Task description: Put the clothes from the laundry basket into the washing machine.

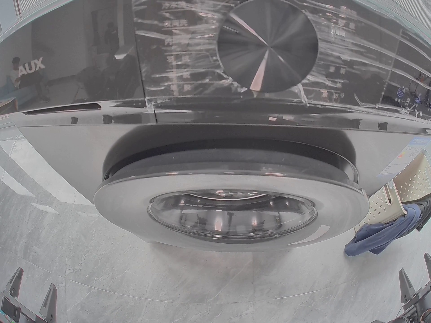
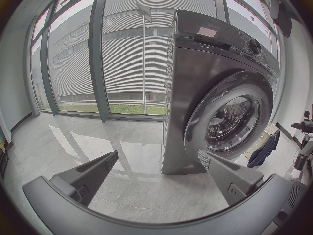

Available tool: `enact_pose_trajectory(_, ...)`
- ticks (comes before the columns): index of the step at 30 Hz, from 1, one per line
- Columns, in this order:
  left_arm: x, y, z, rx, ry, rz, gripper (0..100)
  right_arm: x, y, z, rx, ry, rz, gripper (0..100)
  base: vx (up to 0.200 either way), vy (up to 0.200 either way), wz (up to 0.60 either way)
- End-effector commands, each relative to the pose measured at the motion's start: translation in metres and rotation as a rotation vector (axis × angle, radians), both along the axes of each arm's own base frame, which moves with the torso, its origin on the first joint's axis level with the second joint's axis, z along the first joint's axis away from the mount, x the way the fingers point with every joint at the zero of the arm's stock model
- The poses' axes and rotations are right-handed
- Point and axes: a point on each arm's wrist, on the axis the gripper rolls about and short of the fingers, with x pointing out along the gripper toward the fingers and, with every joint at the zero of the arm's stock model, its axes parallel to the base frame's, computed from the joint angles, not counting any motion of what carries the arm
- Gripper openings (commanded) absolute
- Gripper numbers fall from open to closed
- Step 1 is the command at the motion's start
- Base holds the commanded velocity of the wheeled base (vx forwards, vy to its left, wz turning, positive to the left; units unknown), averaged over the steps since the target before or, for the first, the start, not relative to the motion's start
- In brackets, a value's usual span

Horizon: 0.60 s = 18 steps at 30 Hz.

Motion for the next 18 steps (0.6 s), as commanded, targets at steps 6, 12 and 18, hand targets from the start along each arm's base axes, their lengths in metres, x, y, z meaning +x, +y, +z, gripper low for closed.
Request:
enact_pose_trajectory(6,0.0,0.0,-0.005,0.001,0.0,0.0,100,-0.013,0.0,0.046,0.047,-0.177,0.031,100,0.0,0.0,0.0)
enact_pose_trajectory(12,0.0,0.0,-0.005,0.001,0.0,0.0,100,0.016,0.003,0.051,0.053,0.038,0.153,100,0.0,0.0,0.0)
enact_pose_trajectory(18,0.0,0.0,-0.005,-0.002,0.0,0.0,100,0.043,0.005,0.052,0.046,0.217,0.215,100,0.0,0.0,0.0)
